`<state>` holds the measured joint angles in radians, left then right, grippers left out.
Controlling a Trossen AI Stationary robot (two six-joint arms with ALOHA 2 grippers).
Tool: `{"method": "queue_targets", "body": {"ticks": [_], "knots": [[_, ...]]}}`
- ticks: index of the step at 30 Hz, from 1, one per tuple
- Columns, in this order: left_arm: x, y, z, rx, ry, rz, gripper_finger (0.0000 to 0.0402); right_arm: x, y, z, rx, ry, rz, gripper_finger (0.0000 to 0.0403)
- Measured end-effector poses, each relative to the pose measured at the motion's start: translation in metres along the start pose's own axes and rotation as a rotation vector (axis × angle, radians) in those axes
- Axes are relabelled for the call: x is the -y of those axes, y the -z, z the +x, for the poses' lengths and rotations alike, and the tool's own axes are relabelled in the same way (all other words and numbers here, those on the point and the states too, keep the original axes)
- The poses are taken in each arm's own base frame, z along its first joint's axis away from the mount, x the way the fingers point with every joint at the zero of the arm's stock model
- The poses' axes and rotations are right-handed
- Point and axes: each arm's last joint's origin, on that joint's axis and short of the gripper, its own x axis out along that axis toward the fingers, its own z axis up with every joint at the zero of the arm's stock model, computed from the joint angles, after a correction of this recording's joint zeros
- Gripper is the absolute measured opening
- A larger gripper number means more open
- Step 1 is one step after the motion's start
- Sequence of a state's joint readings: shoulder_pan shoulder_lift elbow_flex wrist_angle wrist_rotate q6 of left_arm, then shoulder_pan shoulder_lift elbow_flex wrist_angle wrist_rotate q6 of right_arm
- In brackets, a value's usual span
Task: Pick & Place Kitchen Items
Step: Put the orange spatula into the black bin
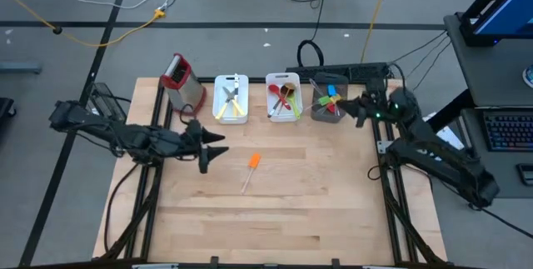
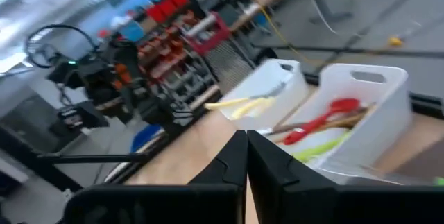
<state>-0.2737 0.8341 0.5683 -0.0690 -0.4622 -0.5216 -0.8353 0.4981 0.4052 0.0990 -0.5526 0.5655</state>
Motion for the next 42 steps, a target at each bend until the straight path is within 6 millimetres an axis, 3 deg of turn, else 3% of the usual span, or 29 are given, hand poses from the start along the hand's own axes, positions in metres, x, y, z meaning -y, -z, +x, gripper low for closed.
{"method": "queue_targets", "body": {"ticks": [8, 15, 22, 30, 37, 42], "knots": [[0.028, -0.010, 0.036, -0.184, -0.021, 0.038, 0.0230, 0.006, 0.030, -0.006, 0.103, -0.135, -0.060, 0.0000], [0.049, -0.022, 0.069, -0.466, -0.204, 0.093, 0.0230, 0.014, 0.052, -0.008, 0.092, -0.250, -0.193, 0.0000], [0.042, -0.021, 0.111, -0.688, -0.446, -0.132, 0.0230, 0.018, 0.060, -0.008, 0.065, -0.272, -0.280, 0.0000], [0.027, -0.005, 0.160, -0.760, -0.585, -0.429, 0.0230, 0.021, 0.061, -0.010, 0.011, -0.312, -0.286, 0.0000], [0.012, 0.001, 0.172, -0.735, -0.699, -0.604, 0.0230, 0.027, 0.060, -0.009, 0.059, -0.158, -0.334, 0.0000], [0.012, 0.000, 0.172, -0.720, -0.715, -0.640, 0.0230, 0.016, 0.045, -0.010, 0.036, -0.167, -0.391, 0.0000]]}}
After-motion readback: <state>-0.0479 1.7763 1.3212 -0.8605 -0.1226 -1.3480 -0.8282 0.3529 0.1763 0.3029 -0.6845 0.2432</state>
